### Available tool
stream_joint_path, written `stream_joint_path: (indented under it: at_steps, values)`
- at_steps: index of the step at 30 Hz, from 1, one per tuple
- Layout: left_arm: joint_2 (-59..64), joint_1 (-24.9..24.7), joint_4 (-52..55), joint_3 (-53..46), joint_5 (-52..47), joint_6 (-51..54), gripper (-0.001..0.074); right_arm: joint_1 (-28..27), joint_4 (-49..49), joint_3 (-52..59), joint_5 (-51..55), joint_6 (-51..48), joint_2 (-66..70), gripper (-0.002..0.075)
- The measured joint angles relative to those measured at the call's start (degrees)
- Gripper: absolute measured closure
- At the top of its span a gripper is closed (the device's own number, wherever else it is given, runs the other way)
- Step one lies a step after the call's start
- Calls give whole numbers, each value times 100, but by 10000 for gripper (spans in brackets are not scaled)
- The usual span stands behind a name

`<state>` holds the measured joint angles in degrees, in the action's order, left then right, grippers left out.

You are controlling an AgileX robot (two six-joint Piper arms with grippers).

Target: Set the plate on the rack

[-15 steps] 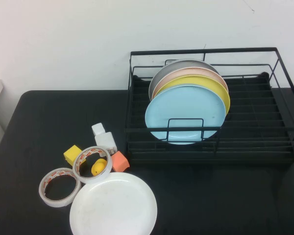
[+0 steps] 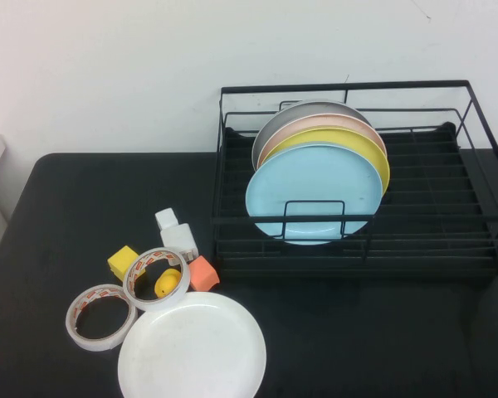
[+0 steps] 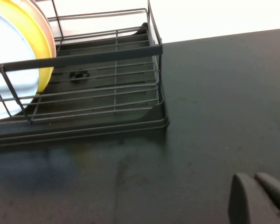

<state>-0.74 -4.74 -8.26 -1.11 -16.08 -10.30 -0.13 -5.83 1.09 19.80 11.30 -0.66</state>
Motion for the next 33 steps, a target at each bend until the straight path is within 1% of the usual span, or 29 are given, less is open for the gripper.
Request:
stream_joint_path:
  at_steps: [3, 6, 9, 13, 14, 16, 18, 20, 25, 31, 33]
  values:
    - [0, 0, -379, 0, 42, 0, 738, 0, 0, 0, 0, 0, 0, 728]
    - [0, 0, -1148, 0, 241, -34, 738, 0, 66, 0, 0, 0, 0, 728]
    - [0, 0, -2581, 0, 774, -323, 738, 0, 583, 0, 0, 240, 0, 728]
    - [0, 0, -5007, 0, 1608, -663, 738, 0, 2264, 11, 0, 897, 0, 728]
    - [0, 0, -5456, 0, 1807, -685, 738, 0, 2775, 24, 0, 1032, 0, 728]
    - [0, 0, -6021, 0, 2223, -663, 738, 0, 3579, 34, 24, 1171, 0, 728]
    - [0, 0, -6312, 0, 2548, -466, 738, 0, 3959, 34, 37, 1234, 0, 728]
    - [0, 0, -6430, 0, 2700, -272, 738, 0, 4088, 34, 37, 1200, 0, 728]
    - [0, 0, -6690, 0, 2741, -160, 738, 0, 4190, 43, -6, 583, 0, 728]
    - [0, 0, -6823, 0, 2742, -149, 738, 0, 4216, 43, 16, 370, 0, 728]
    - [0, 0, -6823, 0, 2888, -160, 738, 0, 4216, 43, 89, 162, 0, 728]
